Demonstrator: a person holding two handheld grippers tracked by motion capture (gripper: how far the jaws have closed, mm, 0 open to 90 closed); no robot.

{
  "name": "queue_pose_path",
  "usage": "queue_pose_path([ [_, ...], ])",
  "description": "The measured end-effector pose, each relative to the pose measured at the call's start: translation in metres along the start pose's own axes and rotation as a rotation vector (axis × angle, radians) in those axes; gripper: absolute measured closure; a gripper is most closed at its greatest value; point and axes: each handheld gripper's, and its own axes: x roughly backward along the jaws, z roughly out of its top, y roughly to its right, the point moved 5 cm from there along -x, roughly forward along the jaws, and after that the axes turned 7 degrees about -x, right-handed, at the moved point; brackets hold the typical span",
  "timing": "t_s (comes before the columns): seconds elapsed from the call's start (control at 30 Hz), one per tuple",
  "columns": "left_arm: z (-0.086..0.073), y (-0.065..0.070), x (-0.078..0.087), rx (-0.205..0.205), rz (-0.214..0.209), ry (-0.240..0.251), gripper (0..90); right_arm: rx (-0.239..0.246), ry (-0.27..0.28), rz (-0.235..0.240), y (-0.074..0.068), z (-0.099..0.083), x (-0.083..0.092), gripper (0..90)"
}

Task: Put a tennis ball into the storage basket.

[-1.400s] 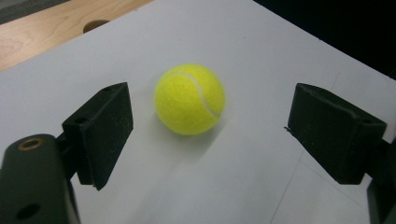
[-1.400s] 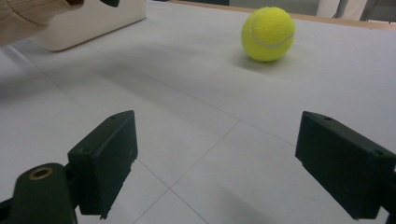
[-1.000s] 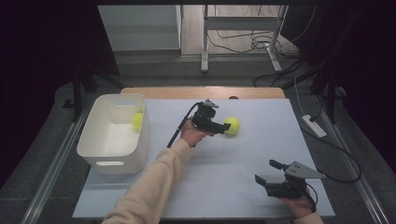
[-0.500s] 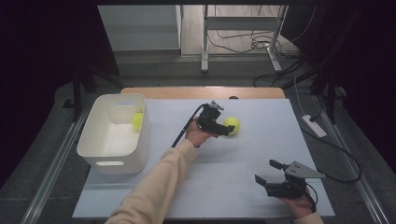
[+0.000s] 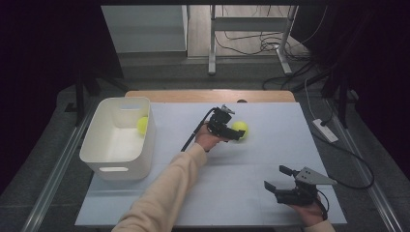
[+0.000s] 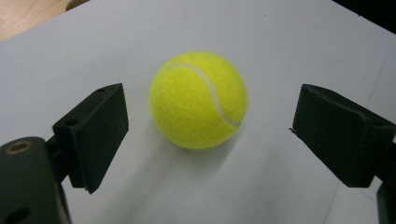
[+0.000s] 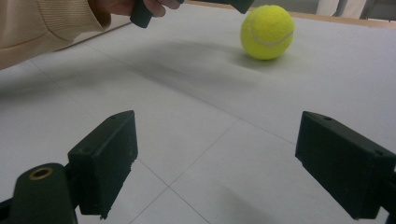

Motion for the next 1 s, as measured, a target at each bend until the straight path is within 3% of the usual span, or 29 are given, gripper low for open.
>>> queue_pose_path([
  [0.8, 0.005, -0.004, -0.031, -0.004, 0.009, -0.033, 11.2, -0.006, 0.006, -0.007, 0.003, 0.000, 0.004, 13.1],
  [1.0, 0.003, -0.004, -0.039, -0.003, 0.015, -0.050, 15.8, -0.007, 0.005, -0.010, 0.005, -0.001, 0.005, 13.0],
])
